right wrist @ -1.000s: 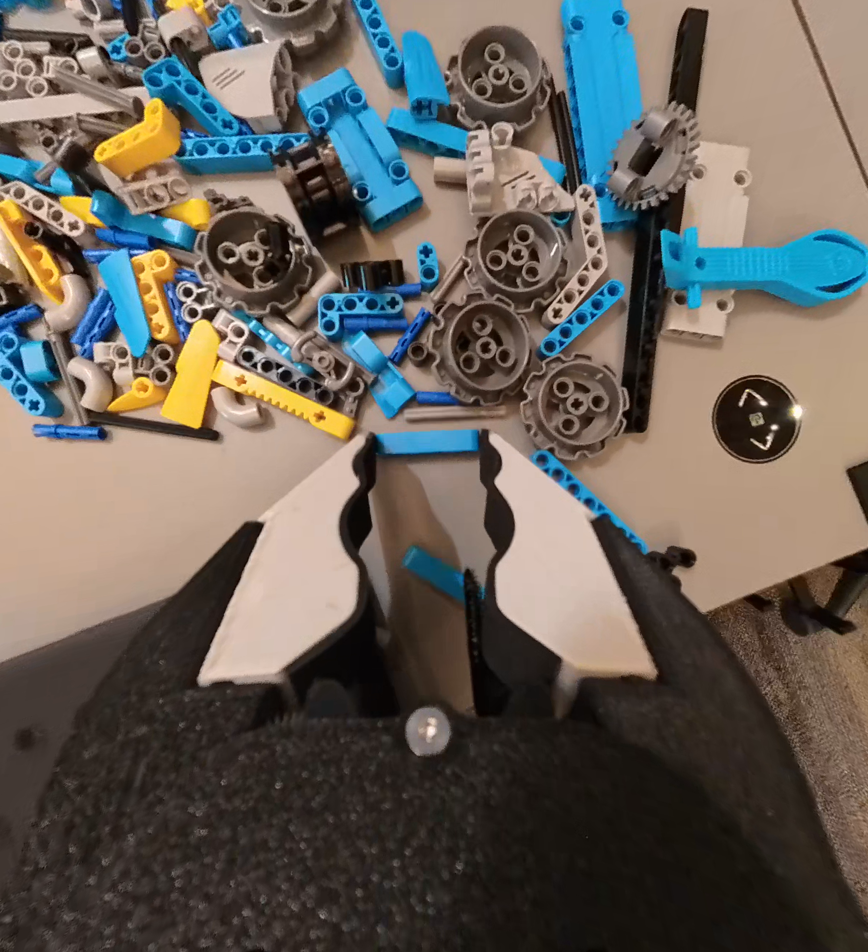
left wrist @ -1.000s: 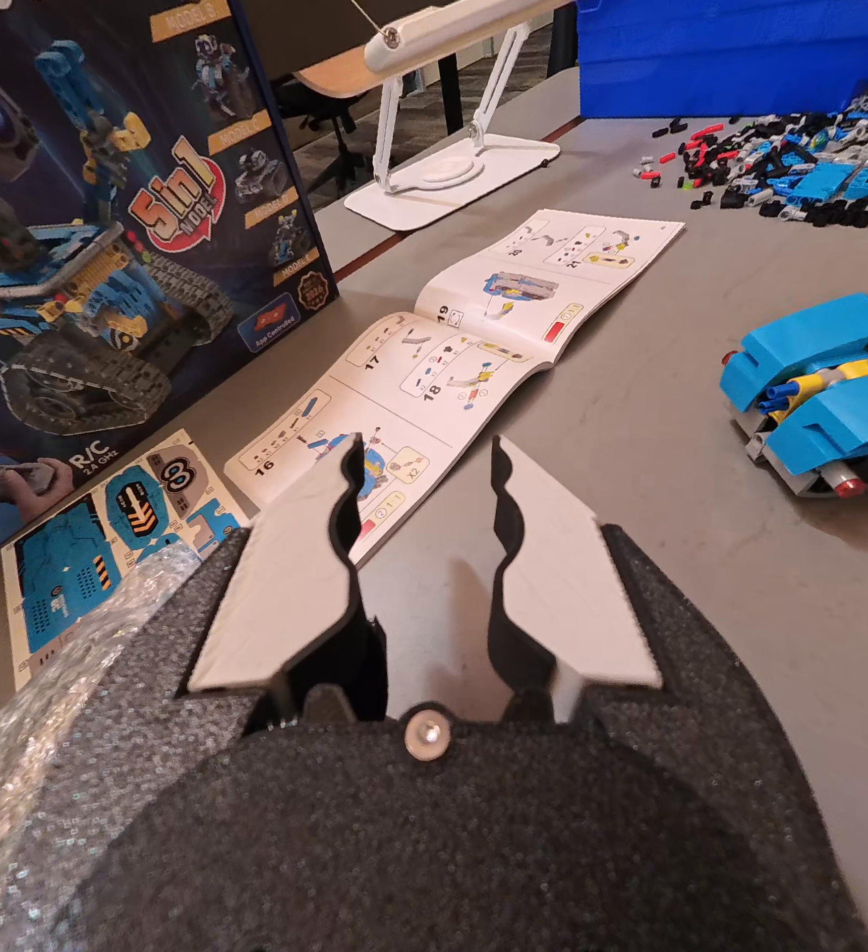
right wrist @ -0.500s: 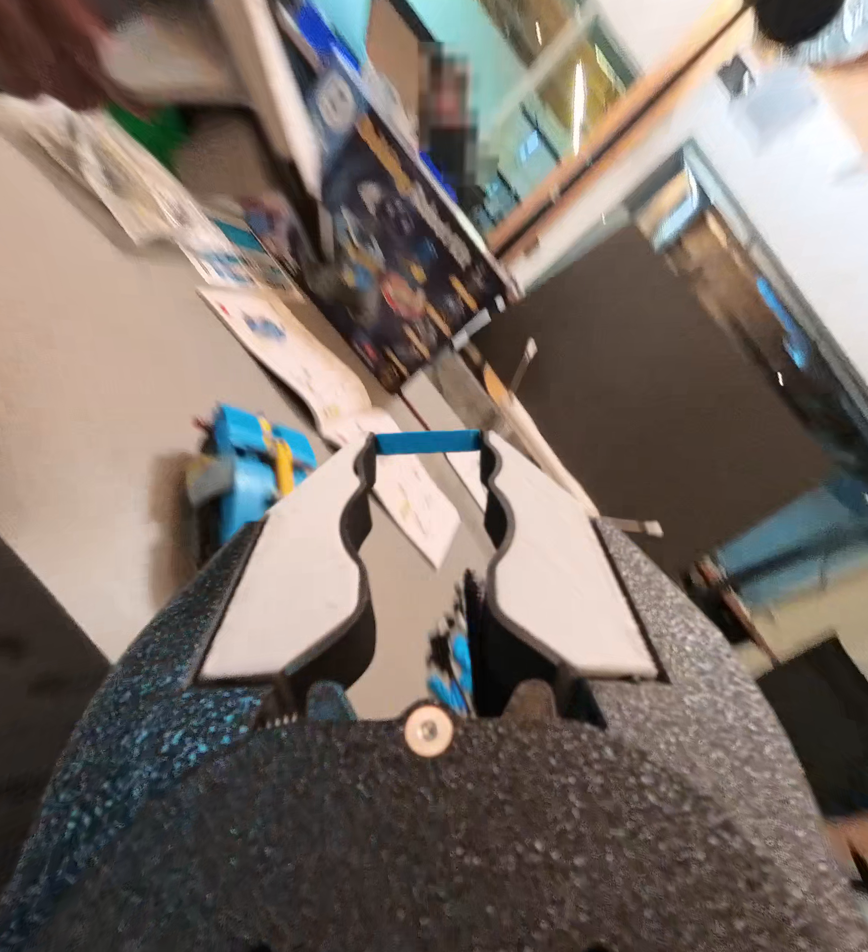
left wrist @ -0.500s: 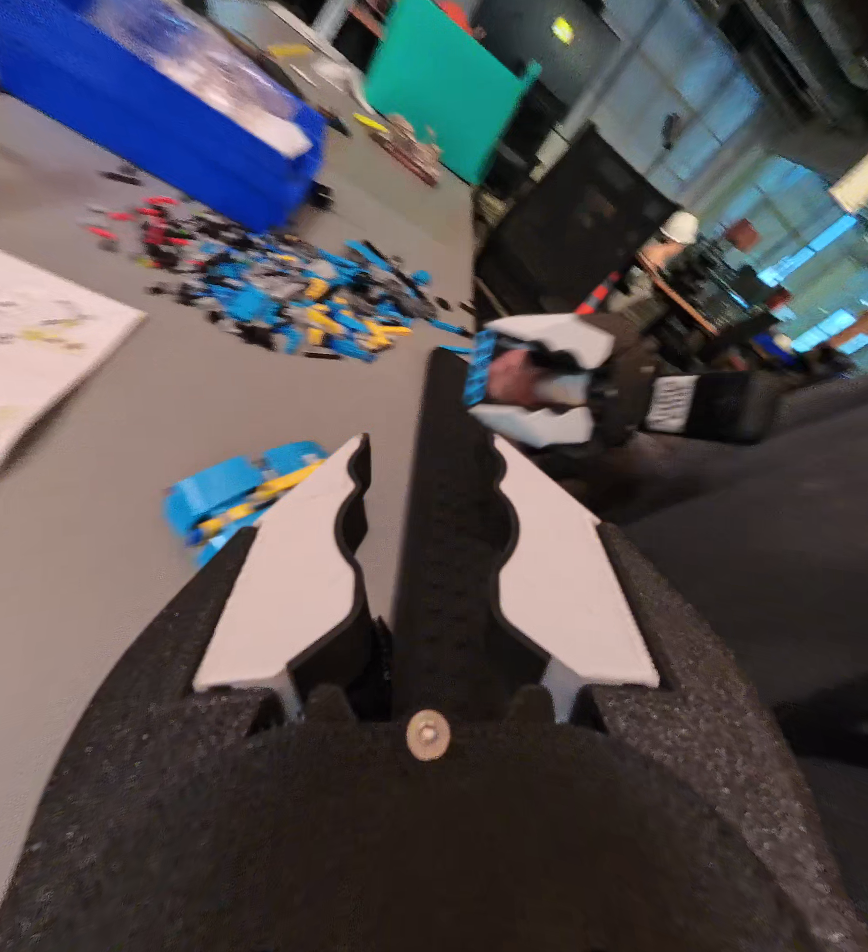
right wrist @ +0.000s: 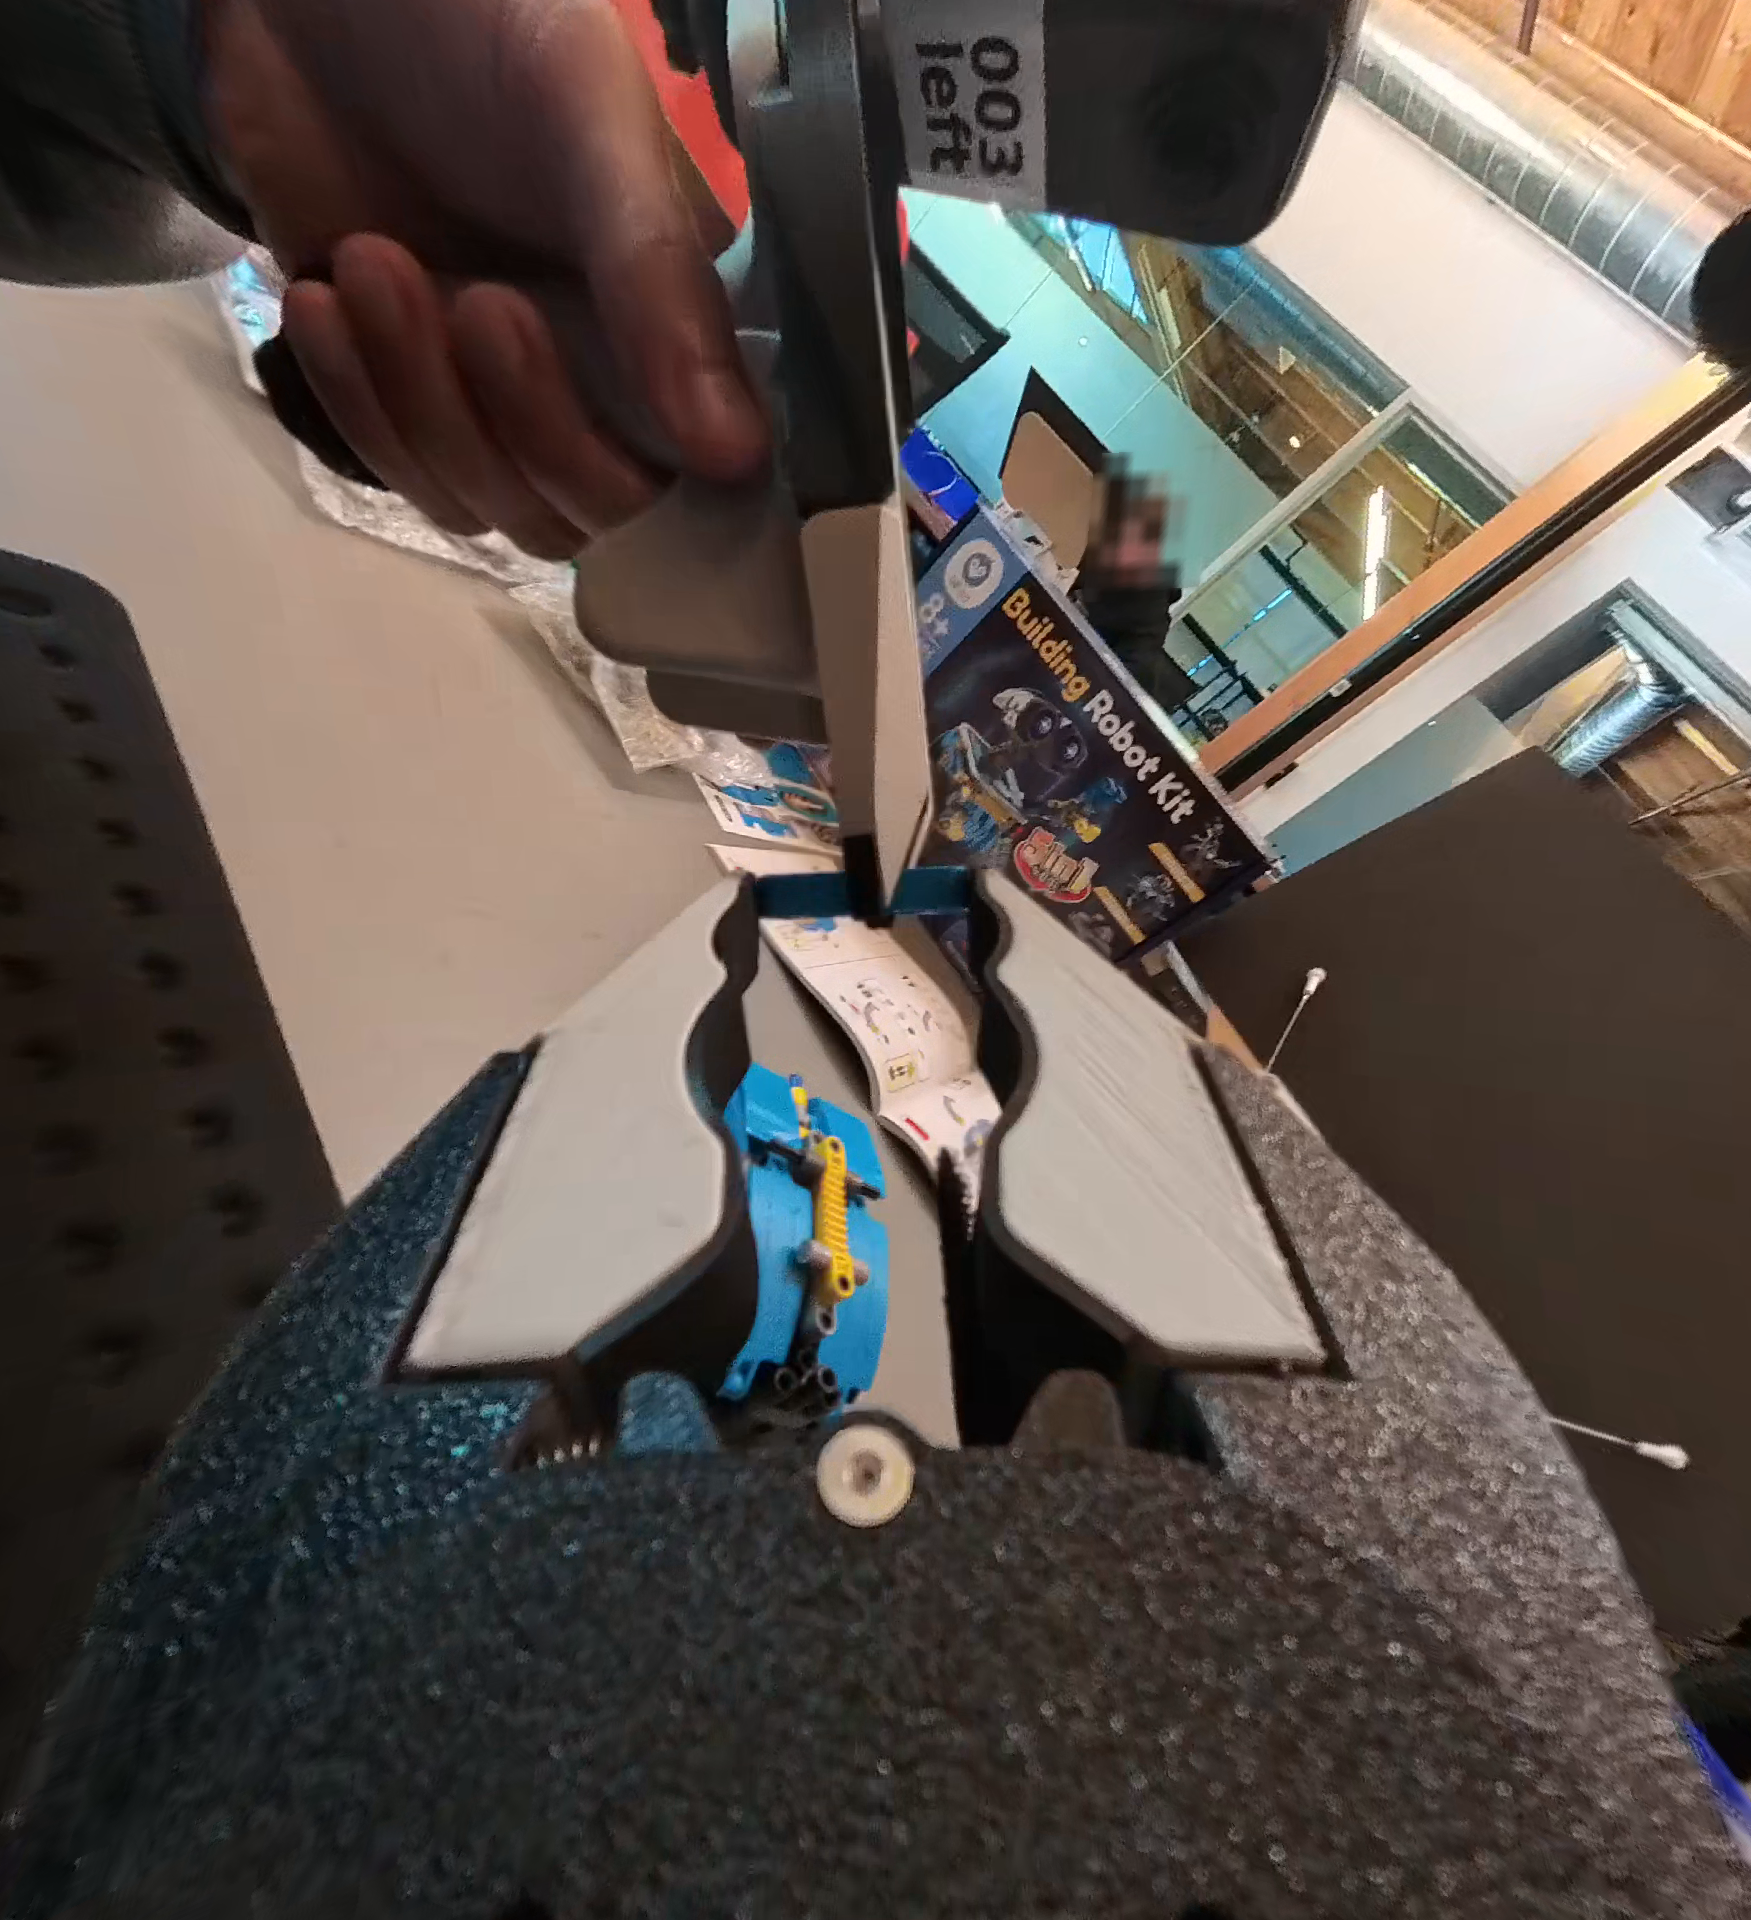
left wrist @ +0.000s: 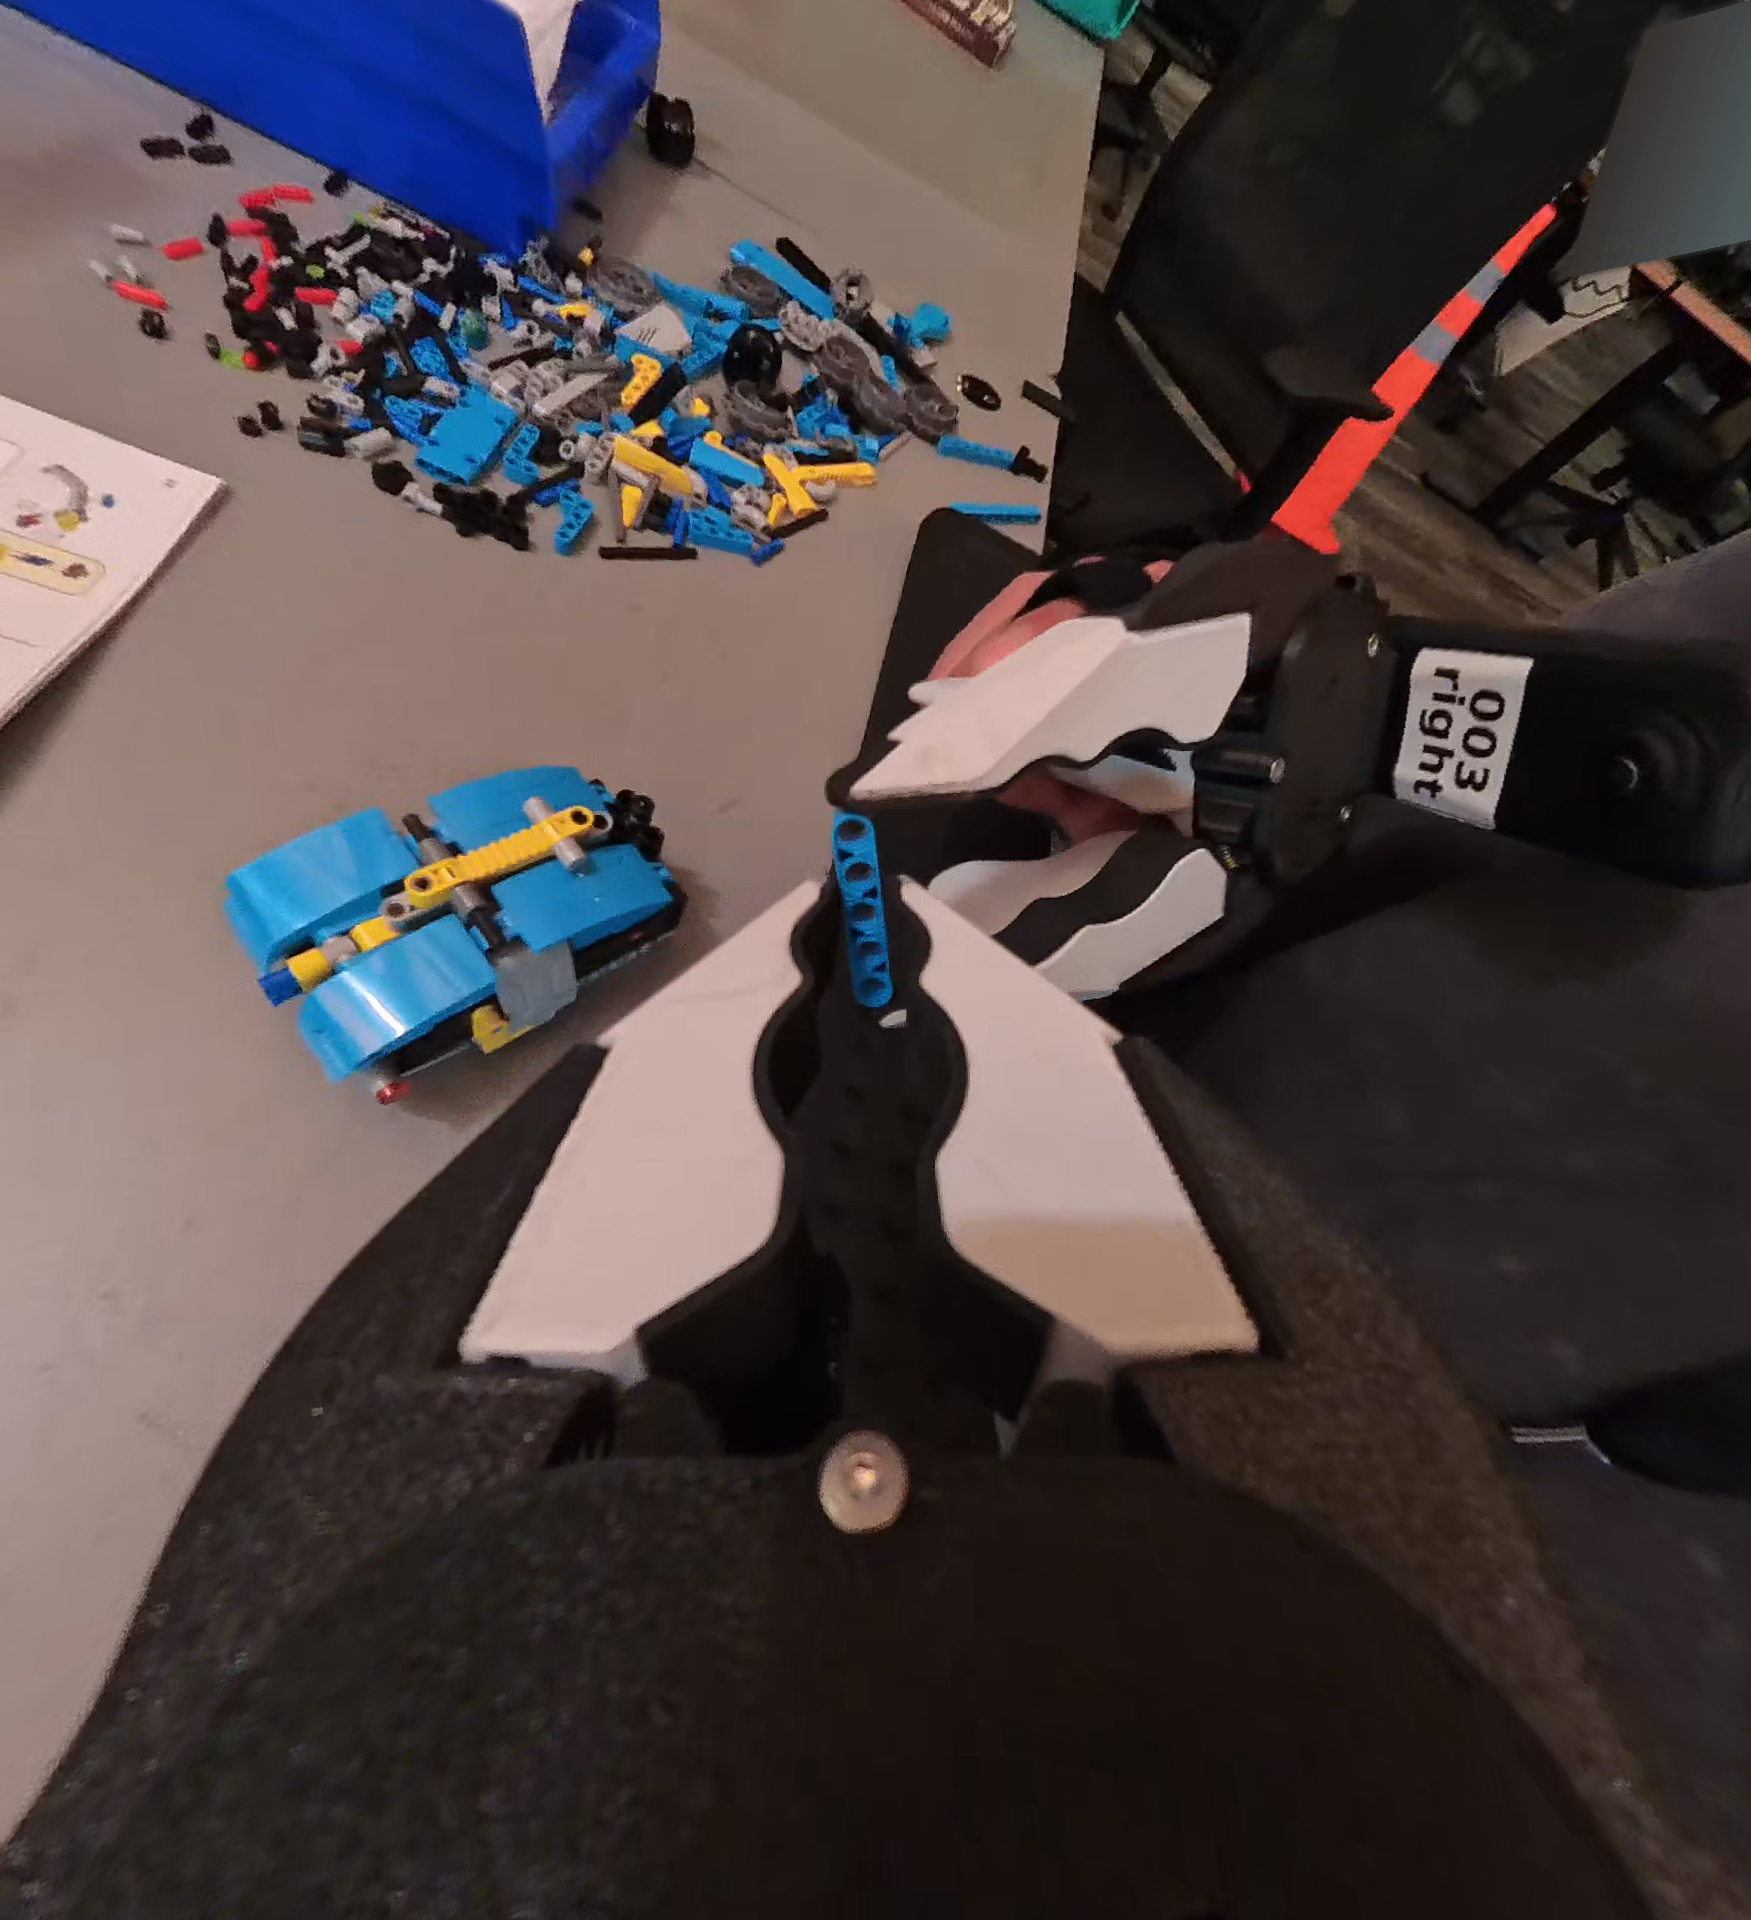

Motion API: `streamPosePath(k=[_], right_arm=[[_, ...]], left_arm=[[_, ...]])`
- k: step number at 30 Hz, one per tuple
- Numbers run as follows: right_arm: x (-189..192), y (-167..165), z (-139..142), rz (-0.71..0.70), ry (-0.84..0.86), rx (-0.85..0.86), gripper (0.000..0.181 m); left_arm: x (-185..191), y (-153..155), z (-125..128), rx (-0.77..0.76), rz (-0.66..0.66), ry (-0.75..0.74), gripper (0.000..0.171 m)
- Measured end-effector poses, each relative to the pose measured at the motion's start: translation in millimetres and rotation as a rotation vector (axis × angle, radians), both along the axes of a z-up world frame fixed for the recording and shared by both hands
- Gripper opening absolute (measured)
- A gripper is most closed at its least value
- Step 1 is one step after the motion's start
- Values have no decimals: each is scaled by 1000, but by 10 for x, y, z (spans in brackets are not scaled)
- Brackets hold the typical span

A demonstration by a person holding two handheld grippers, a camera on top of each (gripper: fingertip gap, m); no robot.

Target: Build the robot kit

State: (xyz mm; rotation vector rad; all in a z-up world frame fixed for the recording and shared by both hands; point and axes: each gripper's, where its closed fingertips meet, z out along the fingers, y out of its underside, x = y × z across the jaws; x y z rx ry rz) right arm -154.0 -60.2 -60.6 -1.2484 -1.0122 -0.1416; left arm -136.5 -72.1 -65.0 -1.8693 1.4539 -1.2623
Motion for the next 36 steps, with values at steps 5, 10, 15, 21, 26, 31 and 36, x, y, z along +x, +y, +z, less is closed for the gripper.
streamPosePath(k=[5,10,15,21,26,31,36], right_arm=[[-41,75,-207,-1,42,-108,39],[364,298,-248,-47,217,-318,59],[1503,648,-497,-237,469,-382,52],[1939,639,-350,-248,733,-383,51],[1970,698,-410,-234,770,-434,49],[1964,708,-435,-244,759,-438,47],[2023,738,-463,-256,800,-463,47]], left_arm=[[-74,97,-211,3,-2,61,7],[-712,1022,-638,183,-26,424,7],[-1244,2467,-1101,389,-27,862,7],[-1069,3298,-1392,415,-70,981,7],[-940,3534,-1551,415,-106,1018,7],[-874,3538,-1561,370,-78,1014,7],[-944,3015,-1411,230,-172,1002,7]])
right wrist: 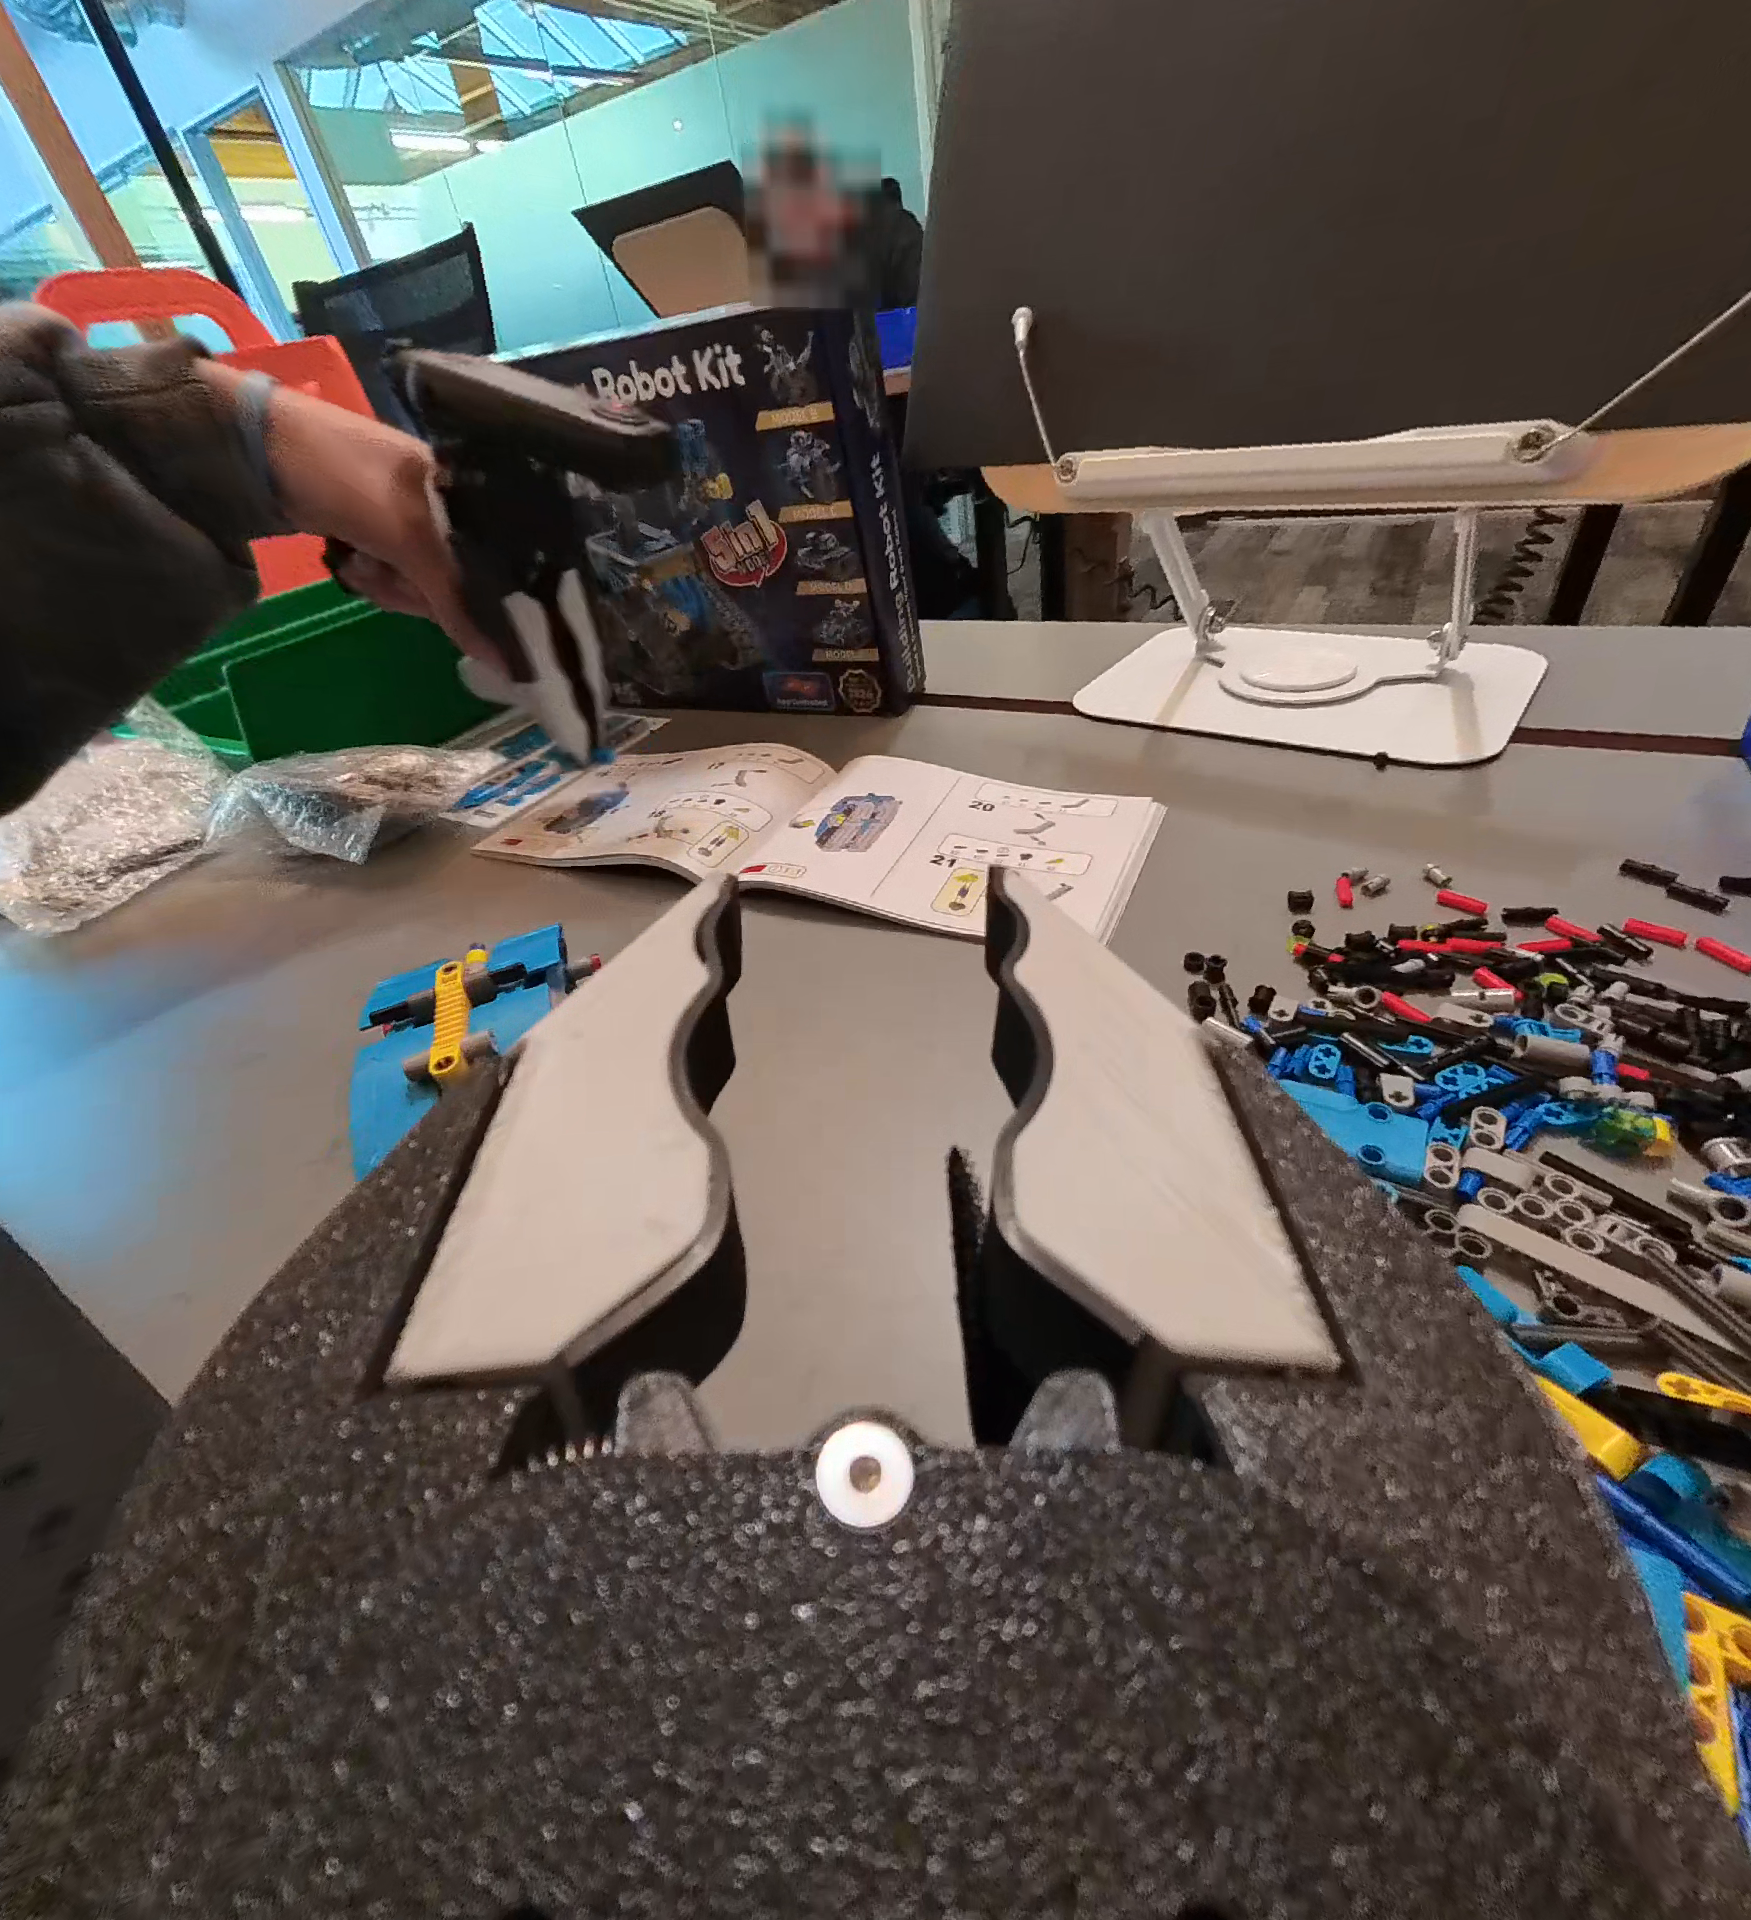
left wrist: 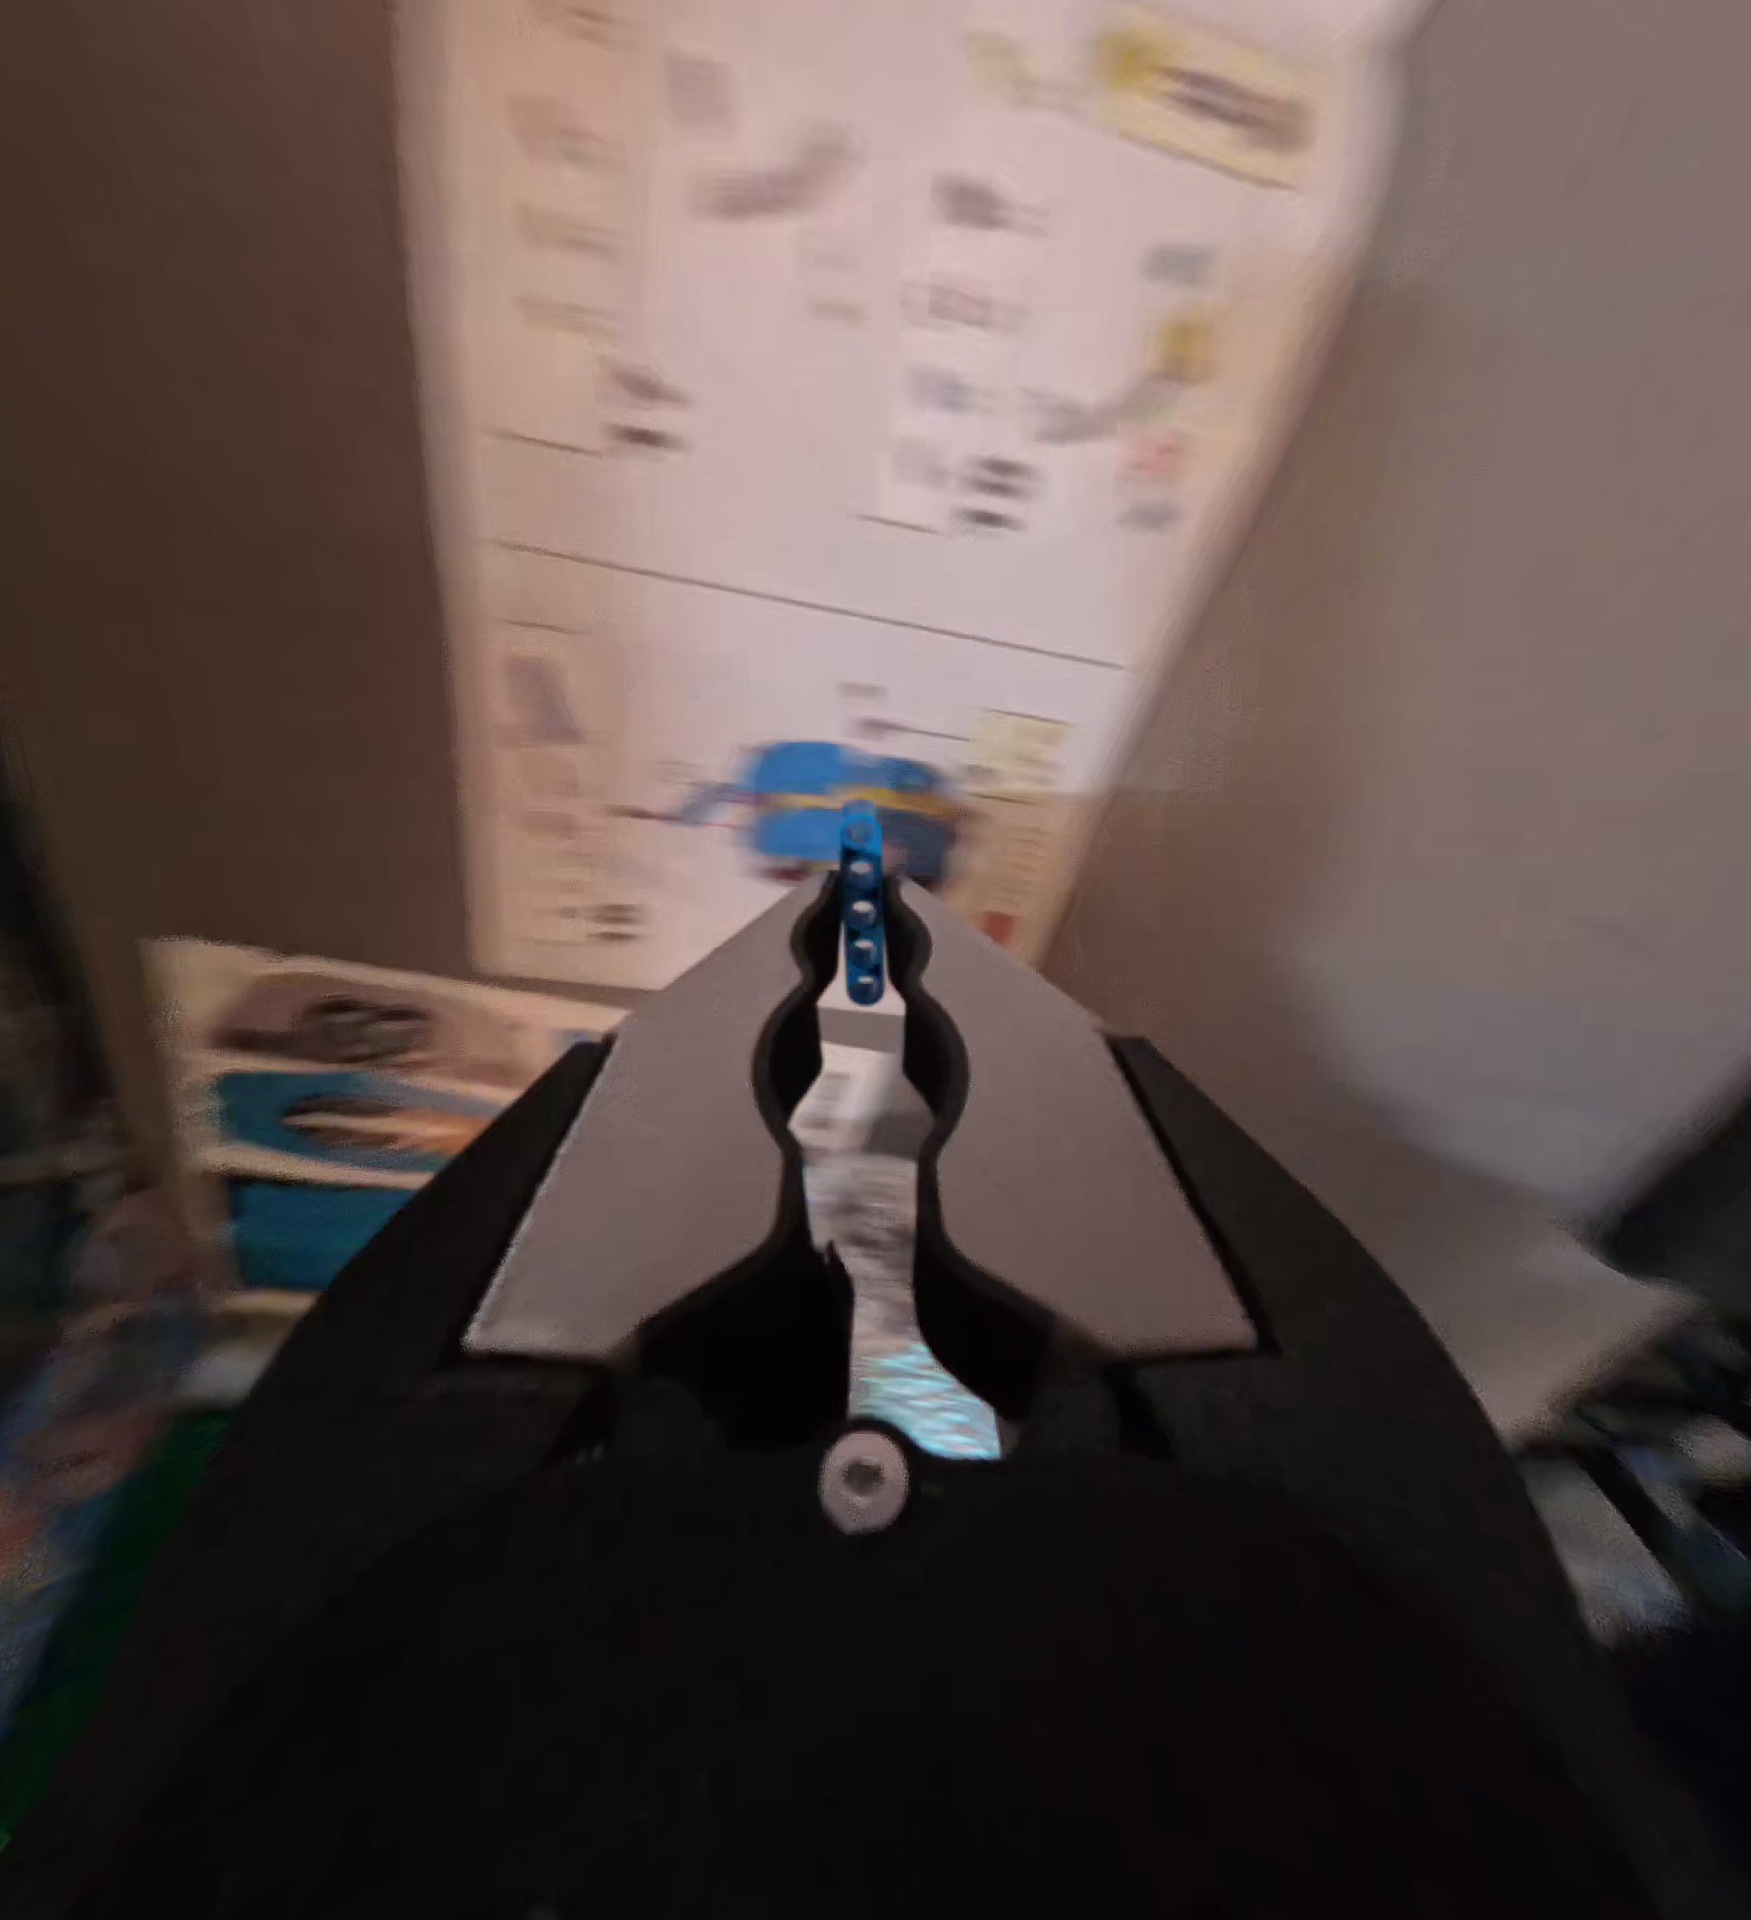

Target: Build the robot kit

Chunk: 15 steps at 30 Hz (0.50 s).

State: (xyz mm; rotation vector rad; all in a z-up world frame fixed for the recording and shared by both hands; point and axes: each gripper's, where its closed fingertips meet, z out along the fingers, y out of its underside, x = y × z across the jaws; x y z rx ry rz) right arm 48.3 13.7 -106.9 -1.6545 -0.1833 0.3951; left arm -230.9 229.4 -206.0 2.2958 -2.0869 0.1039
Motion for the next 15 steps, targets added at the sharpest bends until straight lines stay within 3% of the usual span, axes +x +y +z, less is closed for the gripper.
streamPosePath(k=[3,8,11,15], right_arm=[[14,3,-1,-2,11,-2,47],[-28,26,-48,1,-28,-18,46],[-34,35,-69,-6,-48,-25,46],[-5,19,-62,-35,-60,-20,46]], left_arm=[[100,-841,107,-228,-29,-85,7],[142,-1722,-1,-185,-204,-110,7],[103,-1830,-145,-83,-270,-108,7],[131,-1812,-251,-63,-174,-173,13]])
